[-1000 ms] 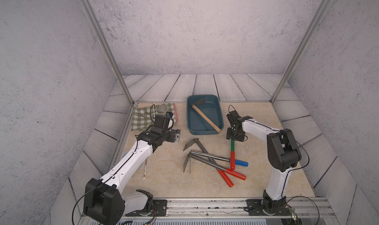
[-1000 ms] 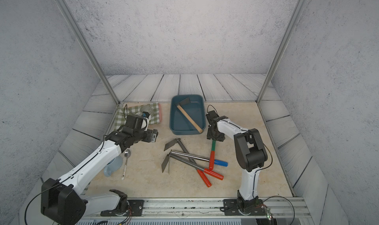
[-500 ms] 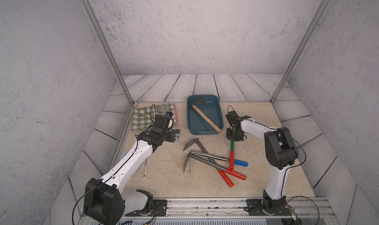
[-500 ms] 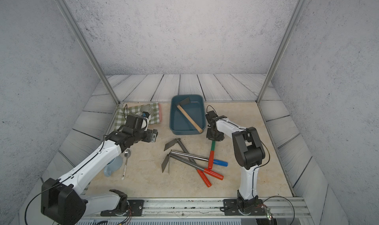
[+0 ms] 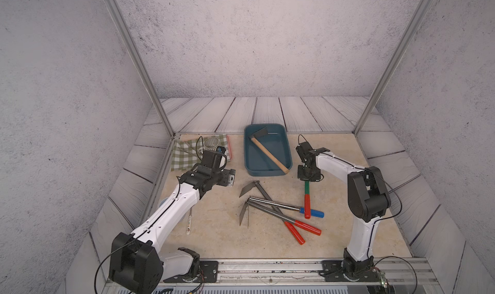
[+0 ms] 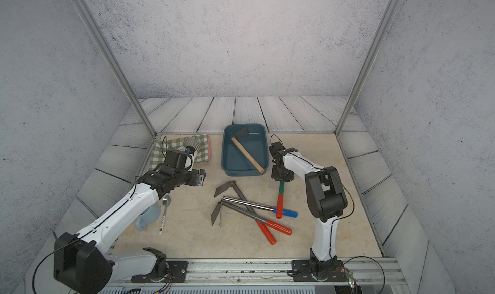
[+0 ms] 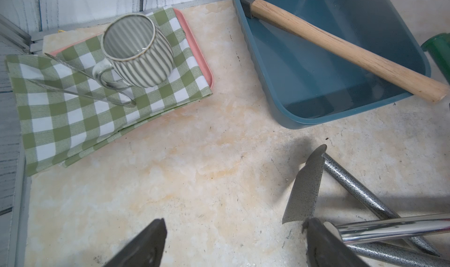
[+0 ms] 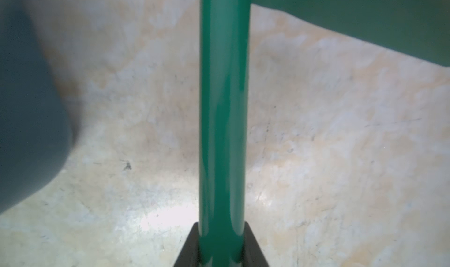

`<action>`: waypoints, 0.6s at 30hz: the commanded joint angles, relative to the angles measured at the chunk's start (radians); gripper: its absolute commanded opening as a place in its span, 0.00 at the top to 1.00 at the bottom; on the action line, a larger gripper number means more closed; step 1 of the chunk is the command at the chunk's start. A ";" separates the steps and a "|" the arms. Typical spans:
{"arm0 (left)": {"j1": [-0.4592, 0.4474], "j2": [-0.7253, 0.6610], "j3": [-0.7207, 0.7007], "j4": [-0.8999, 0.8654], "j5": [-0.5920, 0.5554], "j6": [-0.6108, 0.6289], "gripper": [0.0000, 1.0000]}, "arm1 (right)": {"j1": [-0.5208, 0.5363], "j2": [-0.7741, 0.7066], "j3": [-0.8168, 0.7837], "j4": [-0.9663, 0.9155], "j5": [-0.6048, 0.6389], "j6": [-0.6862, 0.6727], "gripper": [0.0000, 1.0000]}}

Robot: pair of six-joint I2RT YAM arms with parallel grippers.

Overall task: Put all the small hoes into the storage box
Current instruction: Pick up the hoe from the center of the board.

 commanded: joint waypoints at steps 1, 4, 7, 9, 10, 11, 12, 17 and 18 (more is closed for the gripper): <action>-0.007 0.011 -0.002 -0.013 -0.008 0.015 0.08 | -0.005 -0.062 0.087 -0.031 0.086 -0.057 0.95; -0.008 0.011 -0.002 -0.015 -0.008 0.013 0.08 | -0.004 -0.055 0.150 -0.054 0.105 -0.097 0.96; -0.008 0.011 -0.003 -0.014 -0.009 0.015 0.08 | -0.004 -0.050 0.207 -0.061 0.099 -0.153 0.96; -0.008 0.013 -0.002 -0.014 -0.010 0.016 0.08 | -0.005 -0.041 0.252 -0.065 0.082 -0.194 0.96; -0.008 0.014 -0.001 -0.014 -0.009 0.016 0.08 | -0.005 -0.035 0.276 -0.074 0.082 -0.207 0.96; -0.008 0.015 0.001 -0.016 -0.009 0.016 0.08 | -0.005 -0.026 0.303 -0.084 0.082 -0.223 0.96; -0.008 0.014 0.001 -0.015 -0.009 0.016 0.08 | -0.004 -0.018 0.329 -0.094 0.084 -0.235 0.96; -0.008 0.017 0.001 -0.015 -0.009 0.016 0.08 | -0.004 -0.002 0.406 -0.088 0.046 -0.274 0.96; -0.008 0.017 0.001 -0.014 -0.009 0.016 0.08 | -0.004 0.001 0.418 -0.083 0.038 -0.279 0.96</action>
